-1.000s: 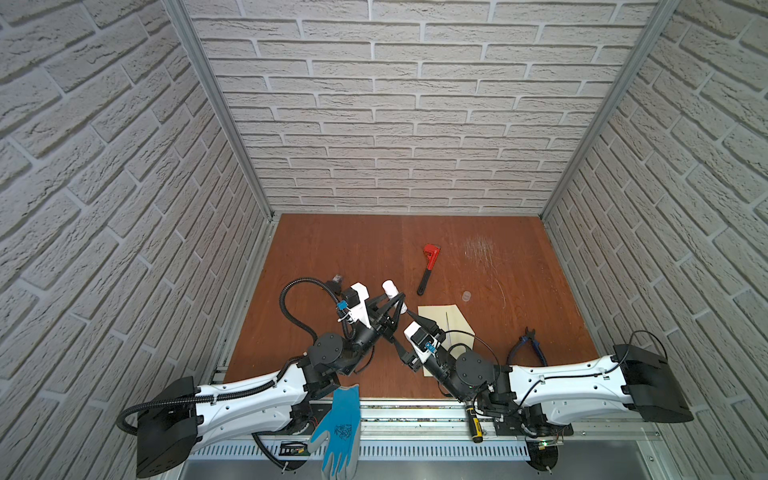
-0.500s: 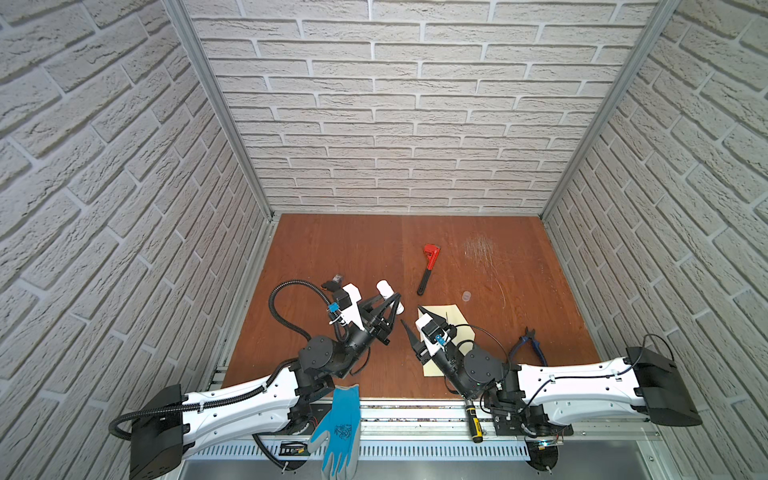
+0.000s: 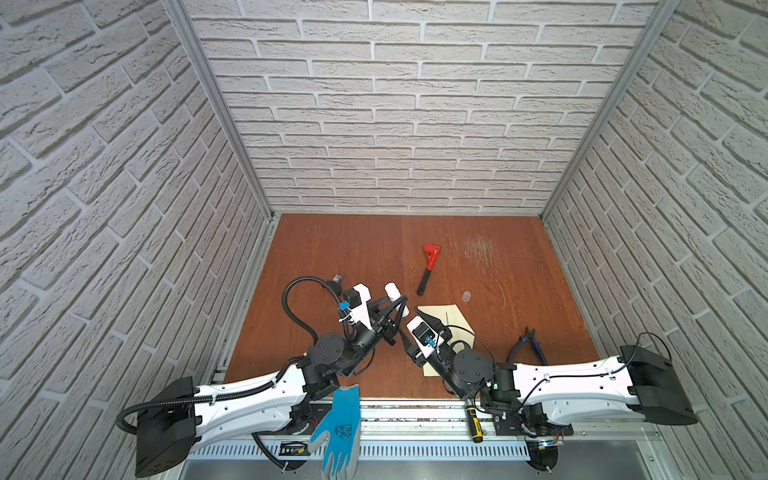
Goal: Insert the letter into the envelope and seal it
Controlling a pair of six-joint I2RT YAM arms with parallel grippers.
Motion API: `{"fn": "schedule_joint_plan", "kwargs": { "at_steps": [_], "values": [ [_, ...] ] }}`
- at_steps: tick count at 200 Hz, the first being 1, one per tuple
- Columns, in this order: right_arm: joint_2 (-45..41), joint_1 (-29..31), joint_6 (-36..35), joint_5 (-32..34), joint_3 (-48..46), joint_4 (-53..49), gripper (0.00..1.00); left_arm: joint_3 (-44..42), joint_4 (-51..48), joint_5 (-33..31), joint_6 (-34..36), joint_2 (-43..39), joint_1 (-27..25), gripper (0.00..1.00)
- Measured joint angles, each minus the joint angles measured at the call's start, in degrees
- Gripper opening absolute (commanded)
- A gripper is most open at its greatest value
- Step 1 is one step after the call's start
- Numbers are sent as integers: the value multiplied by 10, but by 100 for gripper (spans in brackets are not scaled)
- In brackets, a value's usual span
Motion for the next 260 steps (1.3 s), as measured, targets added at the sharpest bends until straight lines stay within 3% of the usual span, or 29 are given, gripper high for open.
{"fn": "schedule_joint_plan", "kwargs": {
  "at_steps": [84,131,220,260],
  "values": [
    [11,-34,25,-23,15,4,46,0,21,14,-11,24,0,0],
    [18,-42,44,-35,17,-4,45,0,29,18,-13,25,0,0],
    [24,-46,58,-44,20,-12,22,0,41,24,-14,37,0,0],
    [18,-46,63,-49,22,-34,8,0,49,23,-14,46,0,0]
  ]
}}
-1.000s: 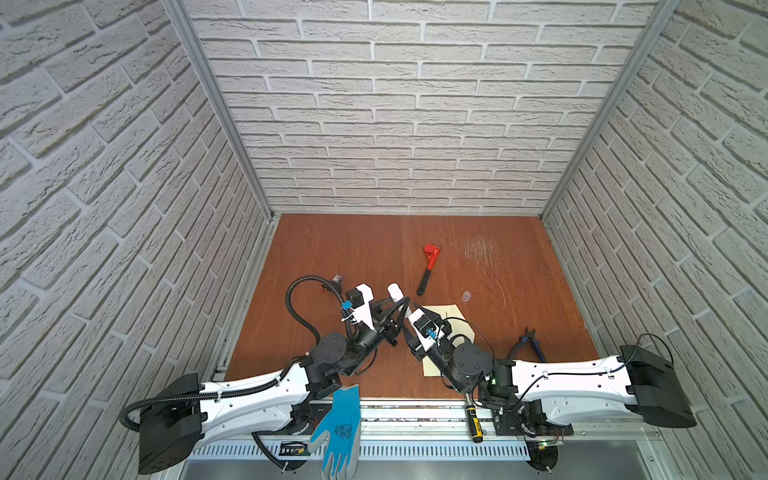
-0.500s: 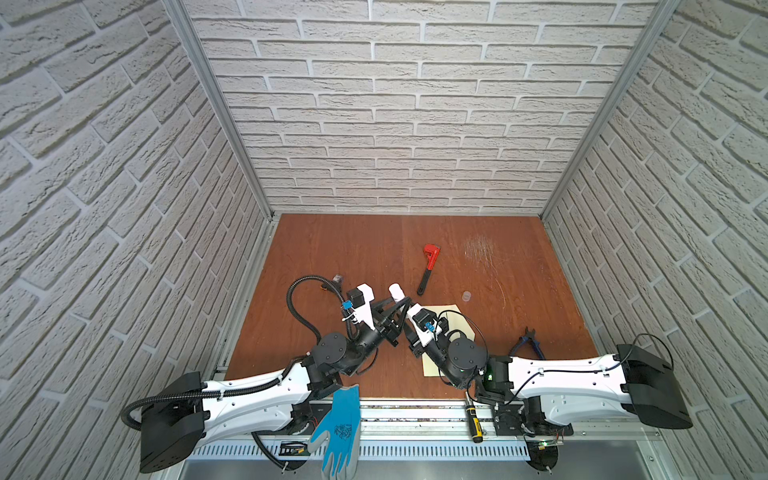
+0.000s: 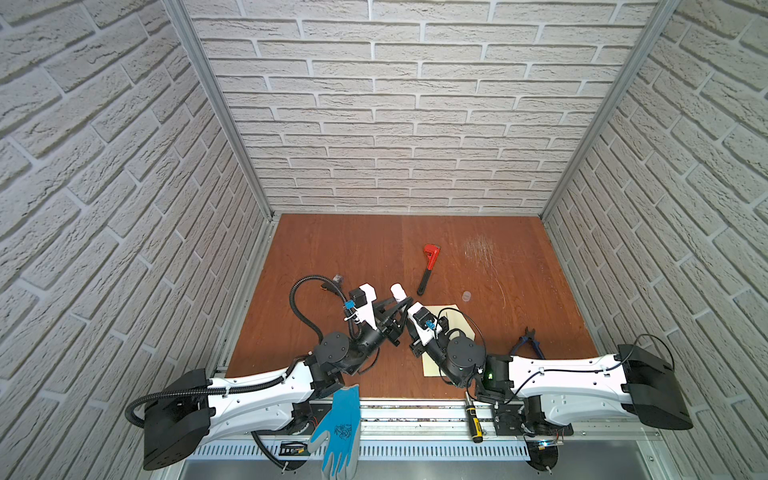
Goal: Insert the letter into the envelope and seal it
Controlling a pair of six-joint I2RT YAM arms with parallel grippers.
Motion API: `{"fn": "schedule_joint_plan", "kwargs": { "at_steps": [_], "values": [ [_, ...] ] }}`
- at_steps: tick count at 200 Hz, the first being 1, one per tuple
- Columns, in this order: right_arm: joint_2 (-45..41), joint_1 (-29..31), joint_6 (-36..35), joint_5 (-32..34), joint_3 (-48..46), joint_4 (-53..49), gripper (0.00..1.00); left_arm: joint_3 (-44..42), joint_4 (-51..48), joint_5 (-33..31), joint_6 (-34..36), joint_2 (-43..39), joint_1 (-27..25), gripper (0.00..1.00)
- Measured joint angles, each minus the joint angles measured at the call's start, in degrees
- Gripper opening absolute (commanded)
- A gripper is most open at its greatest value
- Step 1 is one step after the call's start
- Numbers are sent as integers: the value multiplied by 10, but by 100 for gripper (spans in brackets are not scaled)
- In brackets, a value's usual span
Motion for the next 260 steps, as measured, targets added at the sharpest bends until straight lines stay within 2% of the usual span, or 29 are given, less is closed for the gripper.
{"fn": "schedule_joint_plan", "kwargs": {
  "at_steps": [26,56,86,110,146,155,169,175,180,203,220,260],
  "values": [
    [-22,-3,8,-23,3,-35,6,0,2,24,-7,-2,9,0],
    [-80,-6,27,-87,3,-107,6,-15,18,114,-34,-17,37,0],
    [-145,-17,59,-195,3,-190,6,-39,37,230,-46,-47,51,0],
    [-186,-44,93,-315,3,-248,6,-50,36,306,-49,-63,55,0],
    [-203,-90,139,-459,5,-292,7,-57,20,363,-50,-78,57,0],
    [-203,-98,147,-483,7,-303,11,-57,8,370,-50,-83,57,0],
    [-198,-106,157,-509,16,-316,25,-57,-1,373,-49,-90,57,0],
    [-196,-108,158,-513,21,-322,39,-57,-6,373,-48,-95,57,0],
    [-193,-108,159,-516,26,-329,46,-57,-9,372,-47,-98,57,0],
    [-191,-115,144,-487,37,-337,62,-57,-43,329,-40,-122,56,0],
    [-192,-113,130,-447,26,-323,67,-57,-84,266,-32,-153,56,0],
    [-186,-76,89,-315,-26,-254,66,-20,-172,115,1,-192,40,0]
  ]
}}
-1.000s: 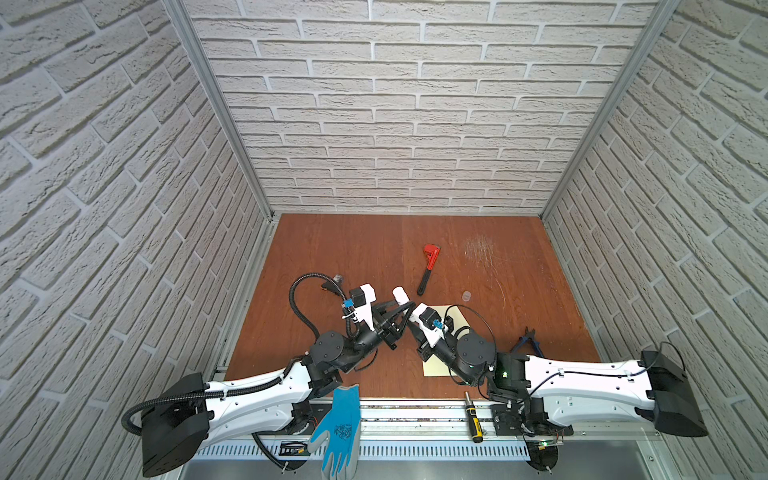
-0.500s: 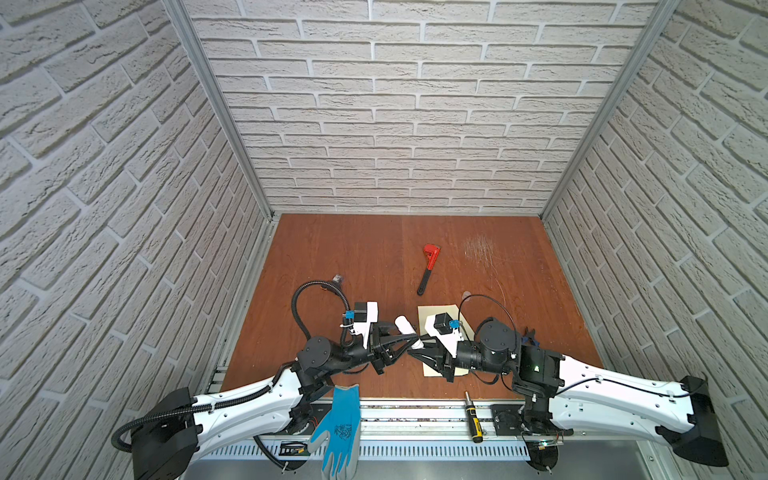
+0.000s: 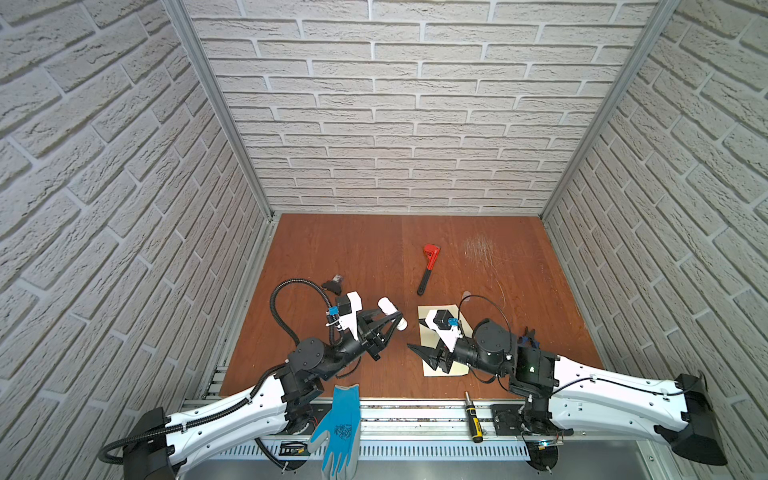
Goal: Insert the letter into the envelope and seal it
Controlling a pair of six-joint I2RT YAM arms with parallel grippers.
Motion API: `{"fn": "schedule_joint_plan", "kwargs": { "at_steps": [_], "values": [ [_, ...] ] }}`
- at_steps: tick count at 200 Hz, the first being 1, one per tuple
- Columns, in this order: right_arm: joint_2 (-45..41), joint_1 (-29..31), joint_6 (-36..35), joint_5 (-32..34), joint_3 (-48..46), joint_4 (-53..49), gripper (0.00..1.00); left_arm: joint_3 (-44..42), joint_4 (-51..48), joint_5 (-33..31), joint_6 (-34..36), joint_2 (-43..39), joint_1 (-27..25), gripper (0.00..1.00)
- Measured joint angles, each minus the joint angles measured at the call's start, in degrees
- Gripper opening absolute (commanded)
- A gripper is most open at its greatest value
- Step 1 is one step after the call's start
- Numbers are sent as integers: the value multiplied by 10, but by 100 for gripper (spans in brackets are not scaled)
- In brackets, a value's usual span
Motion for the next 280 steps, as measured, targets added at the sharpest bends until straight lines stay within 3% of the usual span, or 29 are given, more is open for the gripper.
{"fn": "schedule_joint_plan", "kwargs": {
  "at_steps": [53,90,186,280],
  "values": [
    [82,59,-74,165,-16,164,63,26,0,-88,10,61,-9,0],
    [113,63,-106,222,-16,235,60,33,4,-103,10,105,-19,0],
    [151,63,-115,277,-6,256,46,42,25,-108,10,128,-30,0],
    [165,63,-114,282,5,261,31,49,33,-97,9,142,-33,0]
  ]
}}
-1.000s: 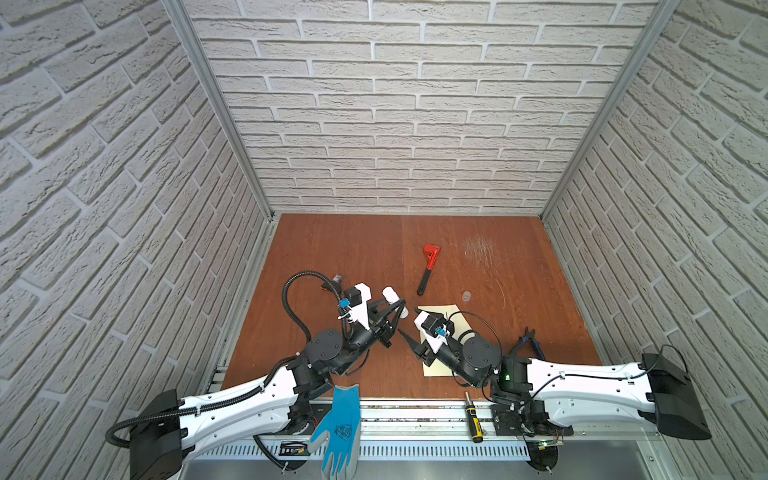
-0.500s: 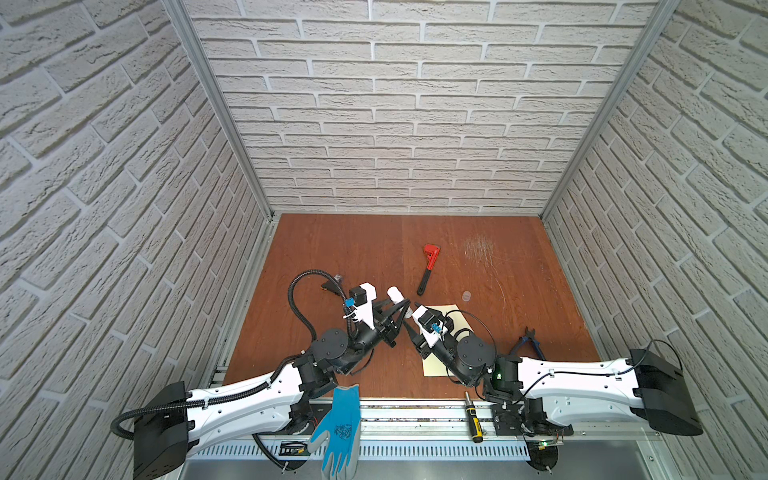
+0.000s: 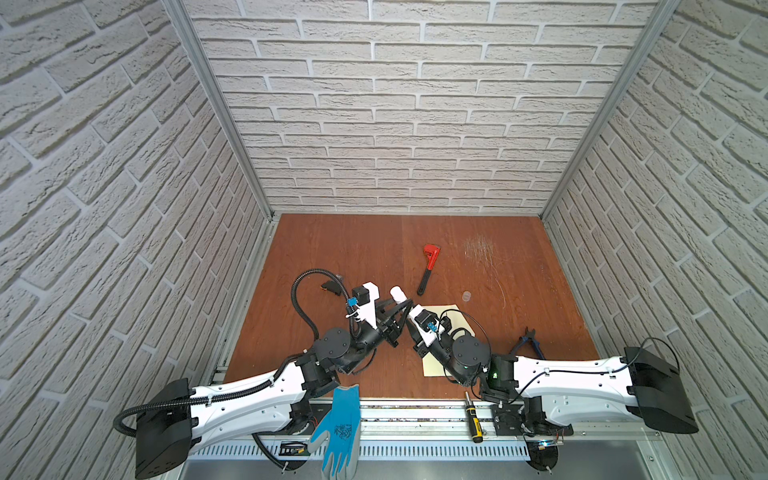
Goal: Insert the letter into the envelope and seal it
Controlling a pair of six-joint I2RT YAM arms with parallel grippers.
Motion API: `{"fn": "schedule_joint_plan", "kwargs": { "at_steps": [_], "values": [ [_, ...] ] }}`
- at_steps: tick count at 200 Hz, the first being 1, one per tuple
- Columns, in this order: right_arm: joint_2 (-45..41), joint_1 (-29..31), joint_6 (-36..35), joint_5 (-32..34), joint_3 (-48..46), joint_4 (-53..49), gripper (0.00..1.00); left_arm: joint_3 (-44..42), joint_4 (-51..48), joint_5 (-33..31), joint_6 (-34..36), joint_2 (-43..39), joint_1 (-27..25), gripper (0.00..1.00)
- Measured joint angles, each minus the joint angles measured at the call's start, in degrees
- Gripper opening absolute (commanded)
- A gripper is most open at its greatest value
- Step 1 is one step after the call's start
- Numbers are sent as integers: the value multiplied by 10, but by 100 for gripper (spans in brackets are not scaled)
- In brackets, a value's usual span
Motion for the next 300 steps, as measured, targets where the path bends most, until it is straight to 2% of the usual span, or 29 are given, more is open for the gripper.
{"fn": "schedule_joint_plan", "kwargs": {
  "at_steps": [81,106,142,193,237,251,273,286,300],
  "values": [
    [-2,0,0,3,4,-15,10,2,-1,4,-9,8,0,0],
    [-20,-3,9,-12,9,-48,6,10,-13,27,-9,6,7,0],
    [-79,-7,37,-76,20,-116,6,18,-23,135,-9,-16,39,0],
    [-192,-7,103,-247,32,-234,6,9,26,329,-19,-45,58,0],
    [-211,-13,143,-355,76,-329,7,7,49,409,-24,-48,58,0],
    [-211,-18,149,-376,88,-354,14,7,54,421,-25,-46,58,0],
    [-209,-20,146,-373,98,-380,45,7,51,419,-25,-47,58,0],
    [-208,-19,134,-359,97,-383,56,7,30,393,-25,-49,58,0],
    [-209,-19,117,-335,89,-379,63,7,2,351,-22,-59,57,0]
  ]
}}
